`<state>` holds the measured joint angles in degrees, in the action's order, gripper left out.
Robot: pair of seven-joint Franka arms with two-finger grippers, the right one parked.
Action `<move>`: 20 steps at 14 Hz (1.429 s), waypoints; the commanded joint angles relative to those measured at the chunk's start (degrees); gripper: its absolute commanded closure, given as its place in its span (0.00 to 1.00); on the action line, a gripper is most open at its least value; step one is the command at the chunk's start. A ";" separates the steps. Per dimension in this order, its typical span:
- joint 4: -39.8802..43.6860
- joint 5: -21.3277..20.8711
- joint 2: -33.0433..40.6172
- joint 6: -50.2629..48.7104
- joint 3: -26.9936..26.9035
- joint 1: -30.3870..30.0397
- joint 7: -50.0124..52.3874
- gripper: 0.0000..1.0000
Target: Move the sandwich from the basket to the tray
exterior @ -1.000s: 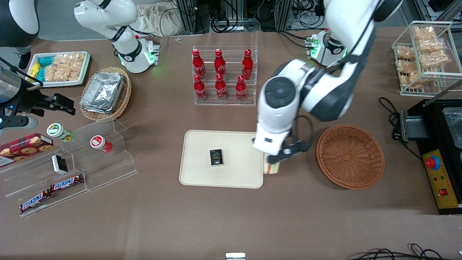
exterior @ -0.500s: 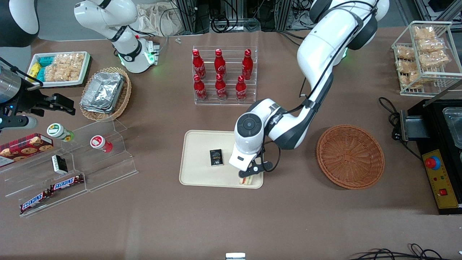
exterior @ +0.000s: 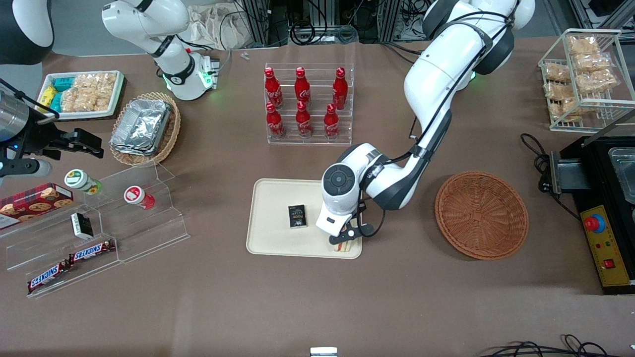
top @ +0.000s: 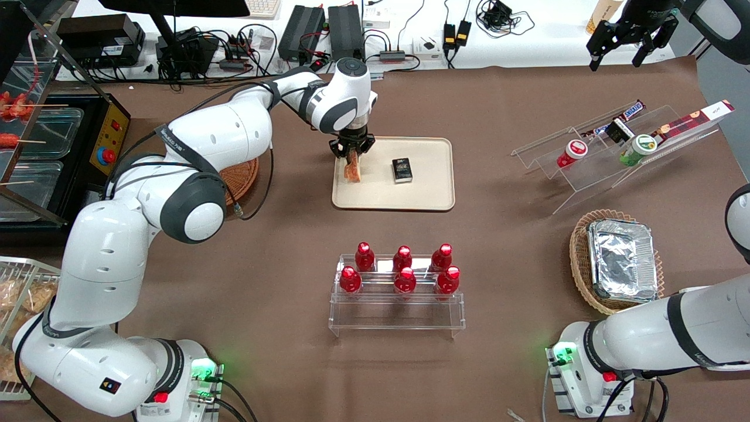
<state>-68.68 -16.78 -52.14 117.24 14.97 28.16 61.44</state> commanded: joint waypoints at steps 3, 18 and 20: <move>0.30 -1.06 1.51 -0.52 -0.03 -0.39 0.08 0.00; -32.10 10.52 47.18 -16.17 0.06 -24.01 -35.11 0.00; -36.50 11.24 51.95 -16.69 -0.12 -29.89 -47.93 0.00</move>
<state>-96.46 -7.31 -7.97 99.89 14.52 3.61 23.92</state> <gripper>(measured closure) 0.000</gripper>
